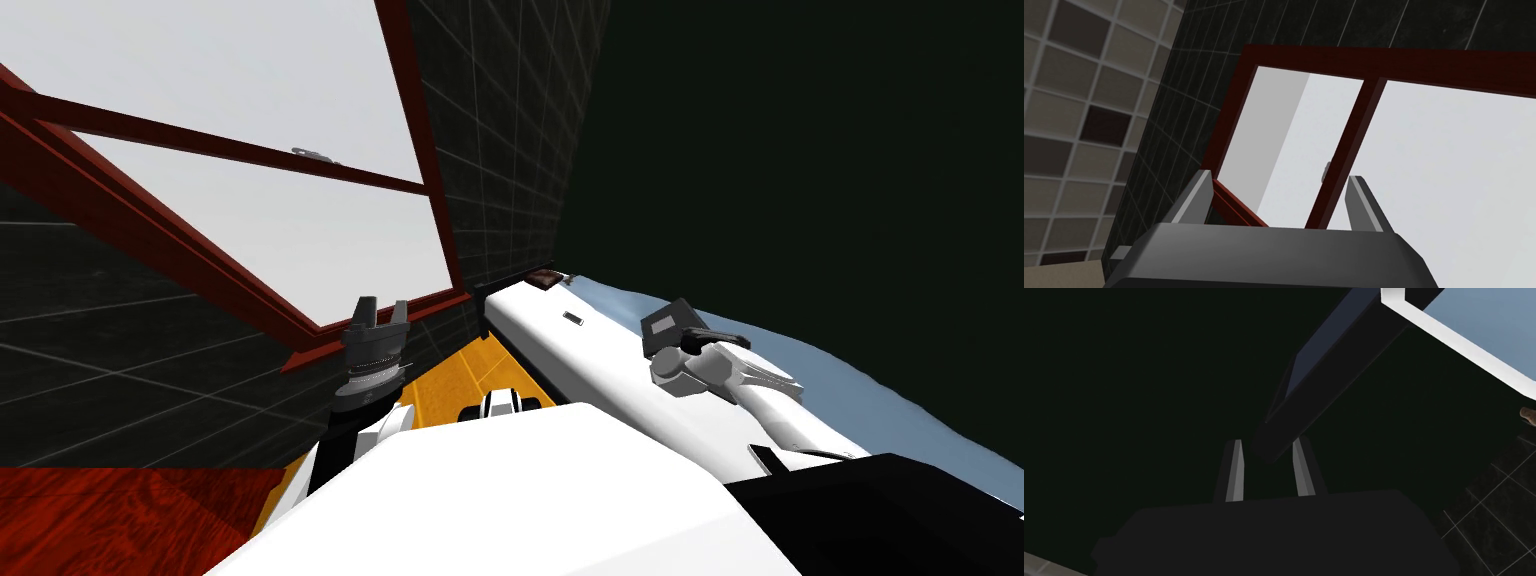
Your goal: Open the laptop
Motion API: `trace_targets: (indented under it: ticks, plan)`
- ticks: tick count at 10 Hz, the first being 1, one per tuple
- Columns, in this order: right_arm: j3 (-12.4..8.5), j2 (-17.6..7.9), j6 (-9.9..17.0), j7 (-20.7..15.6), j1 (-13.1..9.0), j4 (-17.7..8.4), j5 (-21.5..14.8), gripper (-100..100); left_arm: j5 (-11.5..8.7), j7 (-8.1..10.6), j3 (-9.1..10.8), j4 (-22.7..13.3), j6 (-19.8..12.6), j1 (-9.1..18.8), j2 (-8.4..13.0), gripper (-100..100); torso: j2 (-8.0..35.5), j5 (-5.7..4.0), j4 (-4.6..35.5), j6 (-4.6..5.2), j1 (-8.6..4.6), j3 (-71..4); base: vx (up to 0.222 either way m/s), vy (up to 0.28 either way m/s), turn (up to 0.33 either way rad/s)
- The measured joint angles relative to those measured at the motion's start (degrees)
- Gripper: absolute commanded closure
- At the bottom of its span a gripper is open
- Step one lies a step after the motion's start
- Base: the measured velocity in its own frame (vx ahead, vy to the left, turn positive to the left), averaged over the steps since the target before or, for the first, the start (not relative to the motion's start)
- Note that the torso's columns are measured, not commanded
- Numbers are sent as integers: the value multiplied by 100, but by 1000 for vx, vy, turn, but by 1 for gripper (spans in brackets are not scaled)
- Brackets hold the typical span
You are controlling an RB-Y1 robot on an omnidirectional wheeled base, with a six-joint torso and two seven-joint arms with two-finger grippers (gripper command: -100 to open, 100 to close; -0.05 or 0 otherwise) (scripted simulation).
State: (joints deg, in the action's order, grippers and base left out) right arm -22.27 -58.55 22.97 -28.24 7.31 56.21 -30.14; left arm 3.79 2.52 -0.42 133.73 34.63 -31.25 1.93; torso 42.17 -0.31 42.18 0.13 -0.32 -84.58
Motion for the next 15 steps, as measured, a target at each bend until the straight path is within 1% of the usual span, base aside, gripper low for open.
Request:
trace_targets:
  ticks: [1, 2, 3, 5, 6, 7, 8, 9, 10, 11, 12, 13, 14, 15]
  plan:
    - [-29, 37, -3, 53, -3, 63, 130, 100, 0, 0, 0, 0, 0, 0, 0, 0, 4, -3, -2, -10, 5, 2, -106, -90, -35]
    - [-48, 86, -71, 145, -73, 12, 227, 100, 0, 0, 0, 0, 0, 1, 0, 0, 10, -10, 0, -12, -4, 7, -109, -107, -25]
    - [-77, 145, -136, 239, -98, 4, 317, 100, 0, 0, 0, 0, 0, 1, 0, 0, 10, -13, -1, -10, -10, 7, -94, -97, -25]
    - [-92, 234, -290, 407, -239, -141, 477, 100, 0, 0, 0, 0, 0, 1, 0, 0, -8, -7, -7, -16, -2, -6, -96, -90, -52]
    - [-79, 294, -360, 503, -359, -234, 624, 100, 0, 0, 0, 0, 0, 1, 0, 0, -12, -6, -6, -26, -4, -8, -118, -109, -26]
    - [-133, 389, -457, 623, -416, -281, 673, 100, 0, 0, 0, 0, 0, 1, 0, 0, -7, -13, -7, -23, -2, -4, -107, -91, -15]
    - [-133, 435, -487, 710, -408, -238, 824, 100, 0, 0, 0, 0, 0, 1, 0, 0, -6, -5, -5, -21, 9, -4, -46, -36, -8]
    - [-132, 439, -487, 728, -405, -230, 845, 100, 0, 0, 0, 0, 0, 0, 0, 0, -19, 17, -3, -21, 32, -14, -27, -66, -130]
    - [-195, 559, -622, 797, -435, -270, 858, 100, 0, 0, 0, 0, 0, -1, 0, 0, -12, 17, -3, -10, 28, -11, -11, -98, -147]
    - [-243, 704, -742, 887, -407, -216, 921, 100, 0, 0, 1, 0, 0, -1, 0, 0, -5, 14, 1, -18, 20, -6, -1, -64, -53]
    - [-250, 772, -791, 932, -409, -218, 949, 100, 0, 0, 0, 0, 0, 0, 0, 0, -7, 22, 5, -34, 28, -8, -4, -48, -59]
    - [-263, 826, -910, 976, -500, -362, 959, 100, 0, 0, 0, 0, 0, 0, 0, 0, -8, 28, 5, -37, 36, -9, -3, -68, -84]
    - [-287, 909, -1041, 1043, -495, -382, 1019, 100, 0, 0, 0, 0, 0, -1, 0, 0, -5, 28, 6, -33, 33, -7, -2, -77, -101]
    - [-327, 1041, -1188, 1106, -617, -498, 992, 100, 0, 0, 0, 0, 0, 0, 0, 0, -6, 25, 6, -34, 26, -7, -1, -70, -84]
